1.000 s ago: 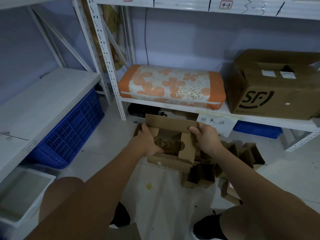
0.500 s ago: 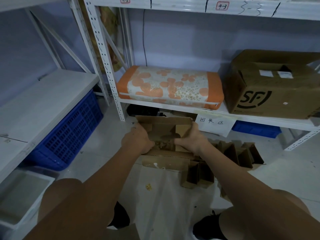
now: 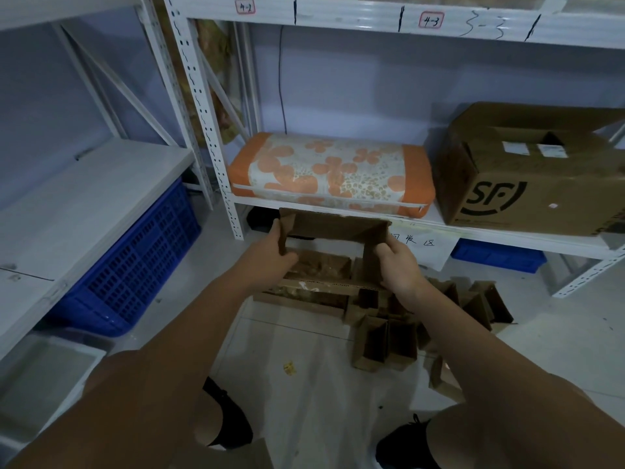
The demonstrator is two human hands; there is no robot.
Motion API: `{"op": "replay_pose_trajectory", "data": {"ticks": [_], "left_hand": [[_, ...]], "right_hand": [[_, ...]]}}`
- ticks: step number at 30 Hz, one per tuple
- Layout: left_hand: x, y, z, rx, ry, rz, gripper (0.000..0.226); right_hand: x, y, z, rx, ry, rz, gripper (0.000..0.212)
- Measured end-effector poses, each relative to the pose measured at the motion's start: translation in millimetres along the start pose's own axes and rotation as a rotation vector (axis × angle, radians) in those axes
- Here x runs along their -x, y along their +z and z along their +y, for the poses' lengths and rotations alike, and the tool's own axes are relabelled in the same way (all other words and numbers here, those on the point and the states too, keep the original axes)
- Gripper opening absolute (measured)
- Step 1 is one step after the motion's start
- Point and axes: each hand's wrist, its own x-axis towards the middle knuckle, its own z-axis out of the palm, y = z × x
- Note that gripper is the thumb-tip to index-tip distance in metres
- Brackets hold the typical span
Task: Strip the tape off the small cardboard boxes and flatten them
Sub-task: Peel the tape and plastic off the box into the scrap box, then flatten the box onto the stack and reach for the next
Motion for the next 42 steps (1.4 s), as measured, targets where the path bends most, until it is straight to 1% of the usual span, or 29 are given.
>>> {"op": "replay_pose_trajectory", "data": {"ticks": [1,2,4,5,7,9,10,13,14,16,19,22,25,26,28,30,32,34,37,39,42], "left_hand": [[1.9,-1.0,-3.9,0.017,0.017,-0.005,0.079],[3.4,-1.5,-8.9,0.034,0.029,-0.008,0.074],[5.6,-2.8,-20.8,0.103,0.030,-0.017,0.062],[7.5,-3.2,-24.6,0.186,0.012,-0.026,0.055],[12.3,-2.8,-25.9,0.359,-0.016,-0.060,0.042],[18.8,-1.5,-22.7,0.404,-0.004,-0.080,0.035],[21.6,-0.9,-21.9,0.404,0.016,-0.096,0.036],[32.7,-3.1,-18.6,0.392,0.118,-0.160,0.072],[35.0,-2.8,-19.8,0.370,0.138,-0.169,0.075],[38.9,-1.1,-20.5,0.331,0.176,-0.147,0.064],[36.5,5.2,-25.3,0.314,0.220,0.010,0.067],[30.7,5.6,-31.3,0.353,0.185,0.117,0.051],[26.0,2.1,-28.8,0.383,0.117,0.221,0.027],[25.7,1.1,-26.3,0.420,0.104,0.253,0.021],[24.5,0.3,-22.8,0.516,0.082,0.296,0.016],[23.2,-1.1,-22.7,0.603,0.062,0.315,0.016],[22.4,-3.5,-22.7,0.713,0.047,0.328,0.017],[22.8,-7.4,-22.6,0.845,0.007,0.330,0.018],[27.0,-13.0,-22.6,0.977,-0.103,0.325,0.030],[28.4,-14.6,-25.9,0.990,-0.145,0.335,0.035],[30.1,-10.7,-31.7,0.898,-0.147,0.356,0.043]], "right_hand": [[1.5,-2.6,-1.6,-0.055,-0.009,0.017,0.031],[2.3,-5.5,-3.3,-0.105,-0.008,0.047,0.024],[2.1,-12.8,-6.4,-0.193,0.016,0.127,0.021],[1.1,-17.4,-7.5,-0.241,0.031,0.149,0.020],[-3.4,-26.1,-8.5,-0.305,0.064,0.156,0.020],[-4.6,-31.4,-10.5,-0.289,0.101,0.141,0.018],[-5.8,-32.7,-10.4,-0.272,0.120,0.139,0.018],[-7.6,-35.4,-11.4,-0.231,0.167,0.153,0.018],[-7.3,-37.2,-13.1,-0.226,0.195,0.153,0.017],[-5.6,-42.3,-16.5,-0.232,0.247,0.127,0.017],[-0.3,-43.8,-20.7,-0.228,0.283,0.009,0.018],[2.0,-43.1,-23.9,-0.318,0.258,-0.077,0.027],[0.9,-46.8,-24.0,-0.362,0.191,-0.168,0.060],[1.9,-46.0,-22.5,-0.339,0.136,-0.210,0.067],[5.5,-41.0,-18.8,-0.176,-0.015,-0.263,0.070],[7.9,-33.1,-12.6,0.028,-0.125,-0.236,0.080],[8.4,-27.0,-9.6,0.117,-0.147,-0.136,0.088],[7.7,-26.7,-5.2,0.115,-0.153,-0.090,0.088],[9.0,-30.6,2.6,0.088,-0.175,-0.161,0.086],[9.7,-30.6,6.5,0.054,-0.190,-0.192,0.086],[7.5,-26.7,12.5,0.020,-0.207,-0.203,0.092]]}}
